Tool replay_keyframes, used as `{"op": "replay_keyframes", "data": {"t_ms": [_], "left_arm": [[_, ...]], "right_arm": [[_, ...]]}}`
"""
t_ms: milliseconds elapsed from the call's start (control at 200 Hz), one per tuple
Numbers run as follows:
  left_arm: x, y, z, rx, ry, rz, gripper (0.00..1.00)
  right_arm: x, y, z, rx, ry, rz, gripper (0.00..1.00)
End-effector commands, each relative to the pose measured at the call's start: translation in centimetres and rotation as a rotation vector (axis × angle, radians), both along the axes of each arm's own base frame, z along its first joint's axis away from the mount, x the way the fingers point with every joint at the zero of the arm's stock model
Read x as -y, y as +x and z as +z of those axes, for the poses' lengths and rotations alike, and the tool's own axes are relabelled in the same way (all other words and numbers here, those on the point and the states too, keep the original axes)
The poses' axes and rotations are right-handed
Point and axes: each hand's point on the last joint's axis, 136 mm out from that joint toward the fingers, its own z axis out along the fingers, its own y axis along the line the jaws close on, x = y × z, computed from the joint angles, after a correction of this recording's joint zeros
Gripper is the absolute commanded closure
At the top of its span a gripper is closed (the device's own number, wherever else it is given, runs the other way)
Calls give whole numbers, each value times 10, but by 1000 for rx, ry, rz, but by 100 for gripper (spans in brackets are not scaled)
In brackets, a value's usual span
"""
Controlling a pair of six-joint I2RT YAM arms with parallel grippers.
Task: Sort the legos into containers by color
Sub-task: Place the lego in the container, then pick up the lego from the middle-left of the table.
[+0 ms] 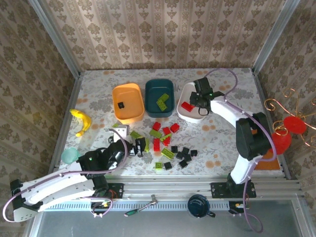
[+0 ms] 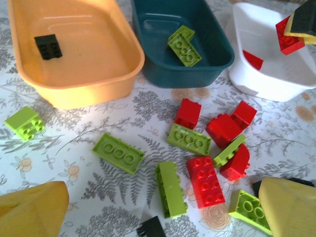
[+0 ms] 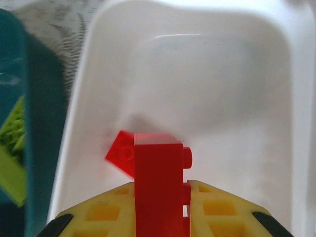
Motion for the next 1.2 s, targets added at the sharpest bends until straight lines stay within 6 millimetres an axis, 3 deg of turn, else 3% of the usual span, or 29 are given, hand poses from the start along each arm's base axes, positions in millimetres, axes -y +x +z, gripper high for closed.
{"op": "replay_keyframes", "data": {"t_ms": [0,90,205,380,610,770,970,1195], "left_arm": [[-19,-2,-12,-40,47,64,0],[-26,-1,-17,-63,62,86,0],[-28,0,-27,-110,49,88,0],[-22,7,-56,-231,4,54,5],[-8,34,-87,-331,-14,37,8],[14,54,-95,-343,-6,-18,10],[43,48,-108,-370,75,-102,27],[43,42,-139,-439,175,-76,37]], "right_arm": [[8,15,2,-18,-30,-18,64],[6,26,10,-7,-22,-14,36],[-3,26,34,39,7,12,26],[-29,-4,59,108,46,91,23],[-53,-53,45,113,71,163,22],[-48,-76,31,91,79,161,22],[-36,-95,24,85,65,148,22],[-32,-101,23,89,61,143,22]]}}
